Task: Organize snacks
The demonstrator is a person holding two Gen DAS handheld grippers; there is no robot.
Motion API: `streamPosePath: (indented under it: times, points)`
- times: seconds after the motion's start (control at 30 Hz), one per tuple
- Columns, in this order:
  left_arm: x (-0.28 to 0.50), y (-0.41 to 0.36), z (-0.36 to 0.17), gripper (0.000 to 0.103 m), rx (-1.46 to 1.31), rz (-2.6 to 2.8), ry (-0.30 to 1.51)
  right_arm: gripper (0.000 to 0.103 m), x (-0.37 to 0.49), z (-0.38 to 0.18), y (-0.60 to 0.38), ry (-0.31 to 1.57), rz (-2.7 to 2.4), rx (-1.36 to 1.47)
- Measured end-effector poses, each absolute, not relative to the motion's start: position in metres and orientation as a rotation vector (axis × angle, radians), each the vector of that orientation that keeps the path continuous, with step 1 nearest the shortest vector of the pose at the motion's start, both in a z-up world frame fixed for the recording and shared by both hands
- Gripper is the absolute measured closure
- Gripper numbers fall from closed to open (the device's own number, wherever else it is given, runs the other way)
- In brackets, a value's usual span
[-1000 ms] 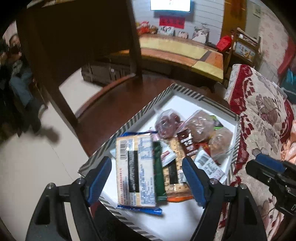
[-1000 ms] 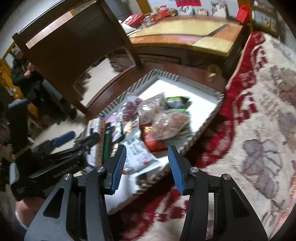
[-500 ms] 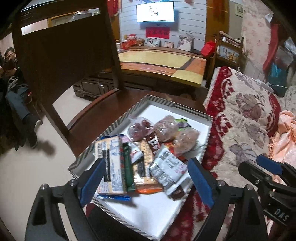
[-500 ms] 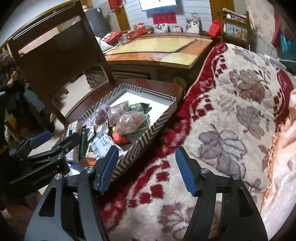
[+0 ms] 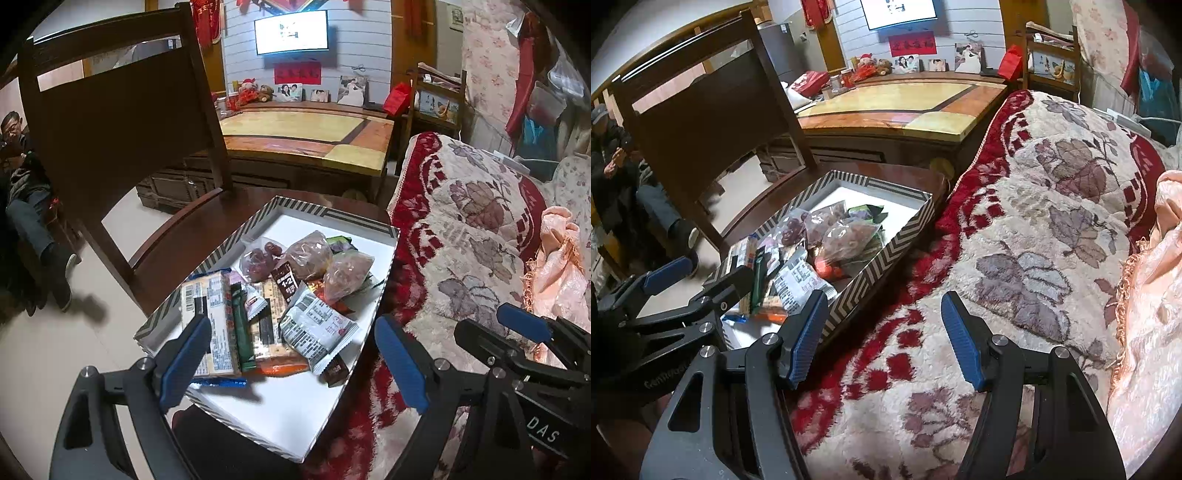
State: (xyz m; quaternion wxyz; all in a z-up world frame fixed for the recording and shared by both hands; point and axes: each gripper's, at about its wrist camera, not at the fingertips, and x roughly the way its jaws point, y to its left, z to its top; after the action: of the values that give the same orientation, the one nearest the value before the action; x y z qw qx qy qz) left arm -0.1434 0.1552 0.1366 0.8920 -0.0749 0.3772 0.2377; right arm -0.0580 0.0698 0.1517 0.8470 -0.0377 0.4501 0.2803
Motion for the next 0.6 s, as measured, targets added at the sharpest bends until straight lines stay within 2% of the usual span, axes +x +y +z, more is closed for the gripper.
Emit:
streamPosePath:
  times: [0.6]
  points:
    - [-0.154, 0.166, 0.134, 0.005, -0.154, 0.519, 0.745, 0.039, -0.063, 0.146, 0.078, 0.971, 0.616, -0.094]
